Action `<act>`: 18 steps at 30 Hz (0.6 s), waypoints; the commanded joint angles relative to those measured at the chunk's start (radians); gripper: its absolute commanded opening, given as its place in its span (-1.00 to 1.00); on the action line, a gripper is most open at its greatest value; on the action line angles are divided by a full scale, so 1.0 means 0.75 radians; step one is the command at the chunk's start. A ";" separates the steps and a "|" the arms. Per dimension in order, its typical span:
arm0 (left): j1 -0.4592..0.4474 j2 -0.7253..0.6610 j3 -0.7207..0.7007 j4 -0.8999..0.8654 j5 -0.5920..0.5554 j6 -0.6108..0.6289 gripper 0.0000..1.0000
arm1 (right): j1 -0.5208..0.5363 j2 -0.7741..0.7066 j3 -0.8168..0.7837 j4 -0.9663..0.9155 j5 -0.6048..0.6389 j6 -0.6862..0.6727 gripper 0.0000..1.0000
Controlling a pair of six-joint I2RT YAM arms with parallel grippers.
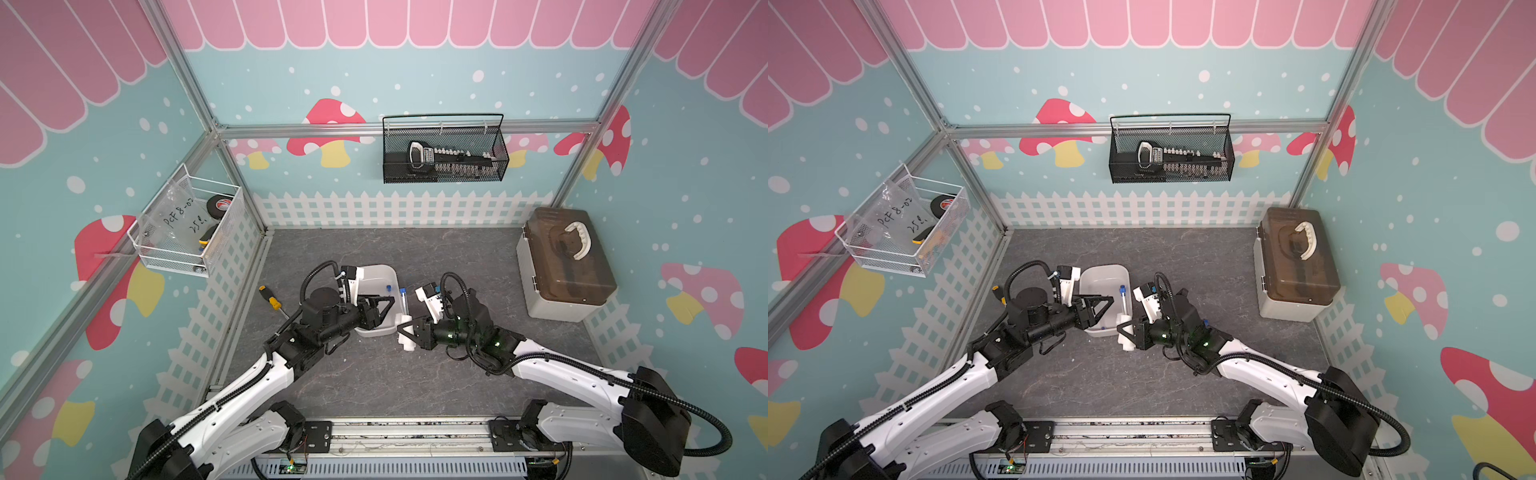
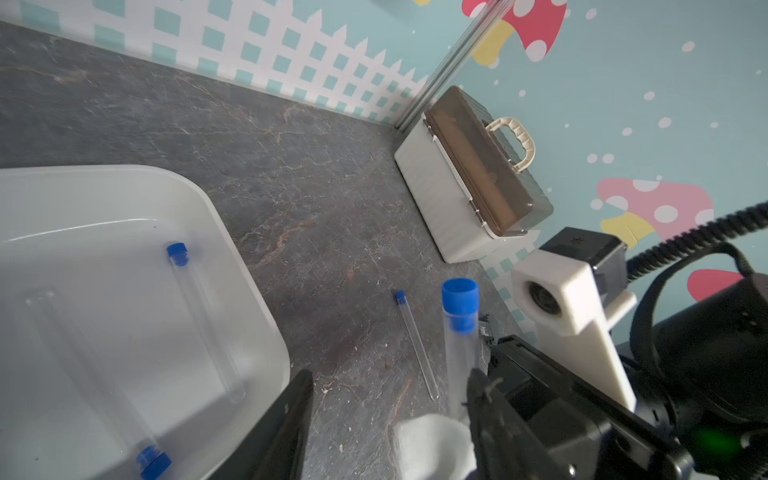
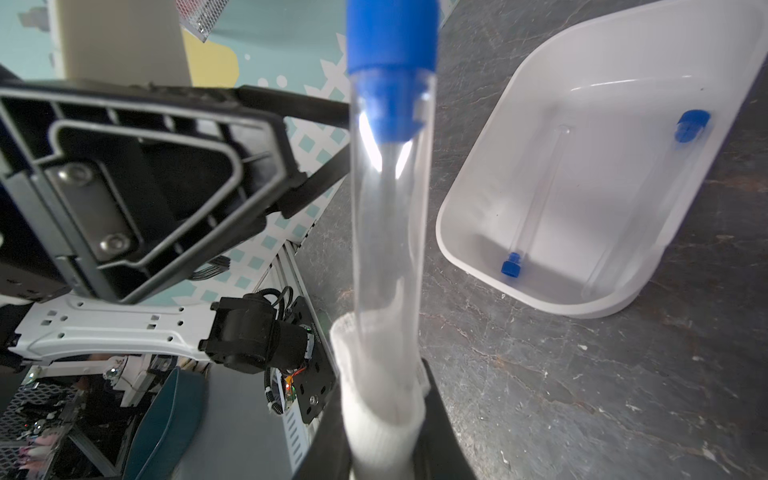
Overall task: Wipe the exteriors of test tubes
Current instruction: Wipe the dirt from the test tube.
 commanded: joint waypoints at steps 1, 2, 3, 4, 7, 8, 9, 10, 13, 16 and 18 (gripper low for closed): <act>0.009 0.053 0.052 0.087 0.119 0.036 0.19 | 0.016 -0.028 -0.014 0.034 -0.016 0.006 -0.77; 0.010 0.068 0.054 0.102 0.134 0.032 0.19 | 0.019 -0.028 -0.014 0.033 -0.016 0.006 -0.77; 0.010 0.079 0.053 0.118 0.149 0.029 0.19 | 0.021 -0.029 -0.014 0.033 -0.017 0.004 -0.77; 0.011 0.085 0.048 0.138 0.156 0.023 0.19 | 0.022 -0.028 -0.014 0.033 -0.018 0.004 -0.77; 0.010 0.068 0.032 0.181 0.153 0.013 0.19 | 0.025 -0.027 -0.021 0.035 -0.016 0.003 -0.77; 0.010 0.061 0.031 0.186 0.148 0.014 0.19 | 0.026 -0.025 -0.025 0.037 -0.018 0.005 -0.77; 0.009 0.056 0.032 0.187 0.143 0.017 0.19 | 0.027 -0.023 -0.029 0.040 -0.019 0.008 -0.76; 0.011 0.055 0.035 0.186 0.147 0.022 0.18 | 0.027 -0.020 -0.033 0.046 -0.020 0.011 -0.77; 0.009 0.067 0.052 0.188 0.180 0.014 0.16 | 0.029 -0.021 -0.042 0.051 -0.018 0.016 -0.76; 0.011 0.104 0.062 0.196 0.208 -0.002 0.04 | 0.032 -0.028 -0.040 0.057 -0.020 0.017 -0.76; 0.011 0.131 0.058 0.235 0.236 -0.024 -0.02 | 0.033 -0.032 -0.039 0.056 -0.017 0.016 -0.76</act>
